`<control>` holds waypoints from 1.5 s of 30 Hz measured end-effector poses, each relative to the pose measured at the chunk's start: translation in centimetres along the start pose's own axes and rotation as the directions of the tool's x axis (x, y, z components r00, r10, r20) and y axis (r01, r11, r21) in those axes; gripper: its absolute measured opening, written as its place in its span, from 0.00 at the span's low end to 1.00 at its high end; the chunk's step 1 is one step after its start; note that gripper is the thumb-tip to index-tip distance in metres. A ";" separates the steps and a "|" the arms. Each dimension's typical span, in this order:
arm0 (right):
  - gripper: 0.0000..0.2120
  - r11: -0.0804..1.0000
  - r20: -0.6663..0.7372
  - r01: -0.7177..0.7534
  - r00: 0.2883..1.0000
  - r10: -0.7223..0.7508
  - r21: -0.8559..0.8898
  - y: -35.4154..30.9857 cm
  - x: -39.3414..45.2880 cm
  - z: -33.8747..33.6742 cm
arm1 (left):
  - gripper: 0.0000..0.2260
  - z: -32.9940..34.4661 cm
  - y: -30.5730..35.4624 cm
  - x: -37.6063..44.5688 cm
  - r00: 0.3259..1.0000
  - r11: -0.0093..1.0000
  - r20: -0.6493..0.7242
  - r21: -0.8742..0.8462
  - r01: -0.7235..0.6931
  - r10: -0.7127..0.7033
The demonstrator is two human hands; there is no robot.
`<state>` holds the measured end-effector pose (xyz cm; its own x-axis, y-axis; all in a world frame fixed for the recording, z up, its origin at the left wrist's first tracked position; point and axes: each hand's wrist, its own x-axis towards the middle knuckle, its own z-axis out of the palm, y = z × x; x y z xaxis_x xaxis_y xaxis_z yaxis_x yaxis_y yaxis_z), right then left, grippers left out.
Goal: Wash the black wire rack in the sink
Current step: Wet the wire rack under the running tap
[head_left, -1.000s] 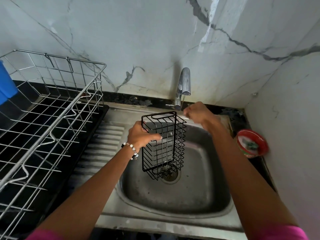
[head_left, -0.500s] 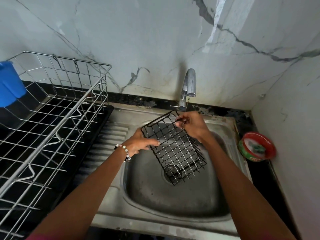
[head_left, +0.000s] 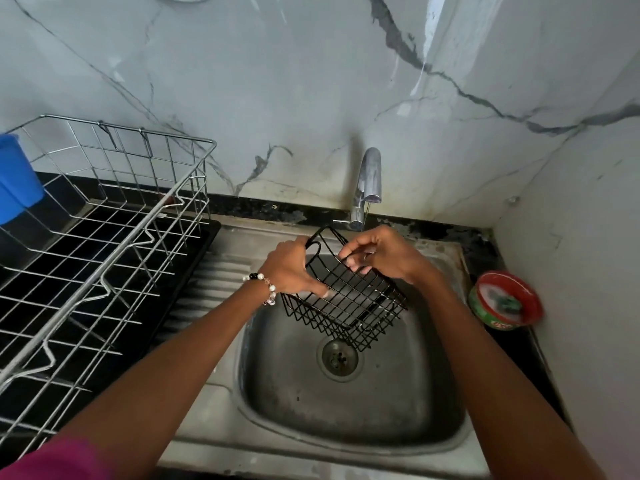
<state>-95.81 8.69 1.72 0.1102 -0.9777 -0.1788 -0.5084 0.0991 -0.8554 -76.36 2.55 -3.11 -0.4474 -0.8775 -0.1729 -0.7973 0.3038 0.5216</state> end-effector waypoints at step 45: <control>0.12 0.854 0.019 -0.382 0.916 0.402 0.354 -1.9 2.6 -2.0 | 0.37 1.9 -3.7 -2.3 0.981 0.966 -0.071 -0.201 0.164 -0.181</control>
<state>-96.26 5.59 3.87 -0.0871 -0.8518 -0.5166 -0.1739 0.5236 -0.8340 -73.15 4.10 -6.23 -0.2653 -0.9422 -0.2047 -0.7619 0.0748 0.6433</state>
